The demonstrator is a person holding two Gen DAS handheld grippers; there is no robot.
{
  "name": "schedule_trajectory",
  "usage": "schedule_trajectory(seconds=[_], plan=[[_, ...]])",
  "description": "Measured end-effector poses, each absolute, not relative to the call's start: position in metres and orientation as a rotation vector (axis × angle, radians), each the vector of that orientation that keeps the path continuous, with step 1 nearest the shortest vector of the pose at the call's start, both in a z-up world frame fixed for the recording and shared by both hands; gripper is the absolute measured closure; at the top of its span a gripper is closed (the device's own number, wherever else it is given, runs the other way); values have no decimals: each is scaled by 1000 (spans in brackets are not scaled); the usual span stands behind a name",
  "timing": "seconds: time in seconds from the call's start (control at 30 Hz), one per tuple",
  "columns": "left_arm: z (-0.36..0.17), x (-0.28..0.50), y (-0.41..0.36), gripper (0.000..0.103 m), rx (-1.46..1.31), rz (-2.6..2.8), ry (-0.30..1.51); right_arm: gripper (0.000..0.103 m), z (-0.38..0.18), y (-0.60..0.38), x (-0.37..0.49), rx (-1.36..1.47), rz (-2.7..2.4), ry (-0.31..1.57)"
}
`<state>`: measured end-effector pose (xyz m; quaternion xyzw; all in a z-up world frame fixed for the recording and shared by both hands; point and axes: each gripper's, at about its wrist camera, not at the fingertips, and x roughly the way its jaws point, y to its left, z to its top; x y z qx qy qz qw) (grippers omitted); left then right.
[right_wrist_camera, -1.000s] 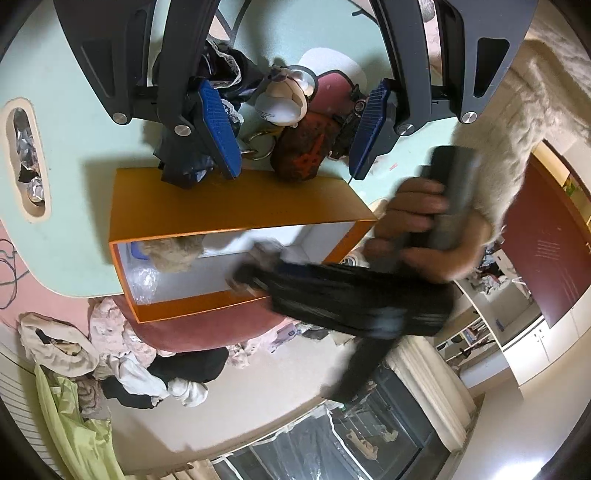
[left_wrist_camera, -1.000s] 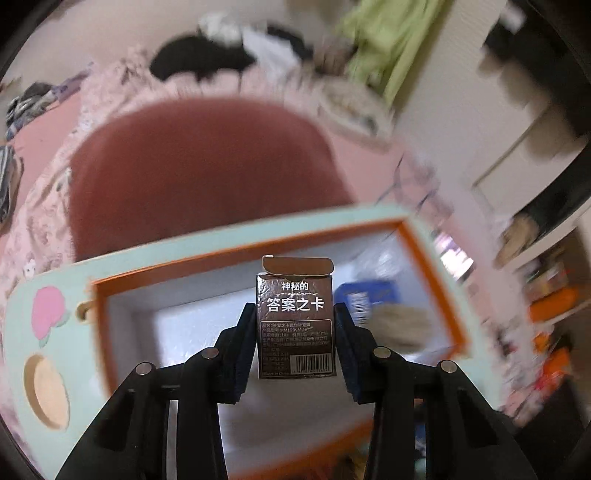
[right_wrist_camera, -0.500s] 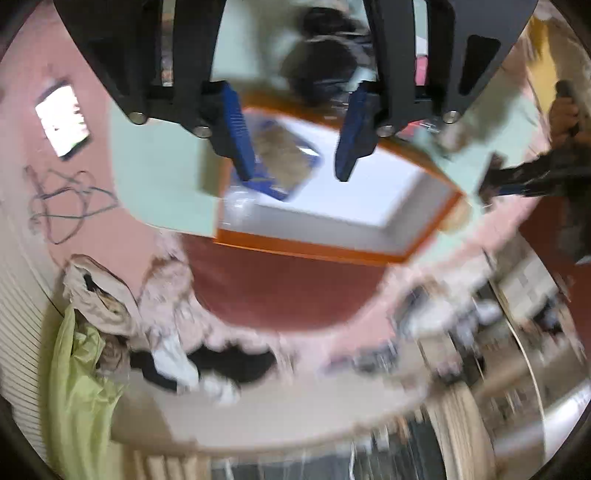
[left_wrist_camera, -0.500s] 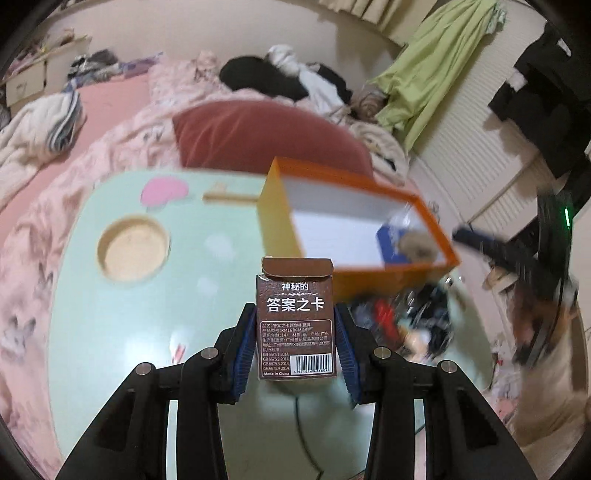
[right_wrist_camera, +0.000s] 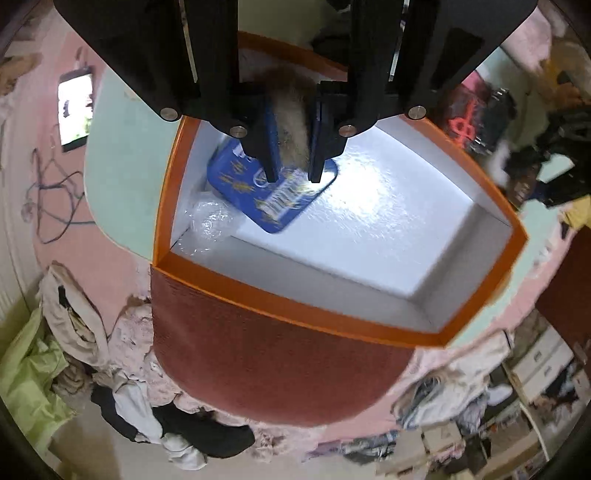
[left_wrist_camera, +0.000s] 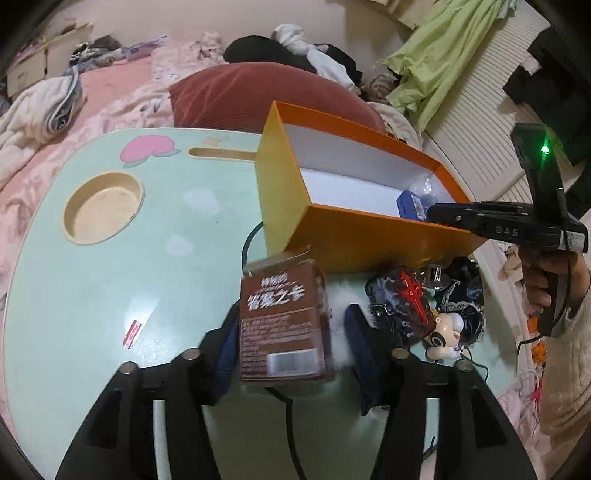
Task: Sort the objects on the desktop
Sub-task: 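Grasp the brown fur ball with the right tool and set it on the table, then lift the blue tin out with the left tool while the right tool lifts the plastic bag out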
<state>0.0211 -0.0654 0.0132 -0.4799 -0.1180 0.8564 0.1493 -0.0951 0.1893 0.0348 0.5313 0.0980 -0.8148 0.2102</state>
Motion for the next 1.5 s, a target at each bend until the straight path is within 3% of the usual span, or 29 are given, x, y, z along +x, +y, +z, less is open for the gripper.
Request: schedule_trajectory(seconds=[0.27, 0.5, 0.67, 0.73, 0.77, 1.0, 1.17, 1.5], plan=[[30, 27, -92, 32, -1242, 2489, -490, 87, 97, 227, -52, 1081, -2187, -129], [69, 14, -87, 32, -1117, 2521, -464, 83, 59, 199, -15, 1142, -2115, -129], [95, -25, -41, 31, -1207, 2481, -312, 67, 38, 202, 9, 1094, -2229, -230], [98, -49, -7, 31, -1277, 2397, -217, 50, 34, 218, 27, 996, -2288, -351], [98, -61, 10, 31, -1307, 2347, -171, 47, 34, 226, 34, 962, -2313, -389], [45, -143, 127, 31, -1619, 2047, 121, 47, 30, 246, 43, 934, -2291, -505], [14, -151, 167, 31, -1717, 1995, 305, 47, 27, 245, 38, 933, -2275, -530], [13, -145, 132, 36, -1665, 2064, 219, 47, 20, 249, 35, 934, -2243, -587]])
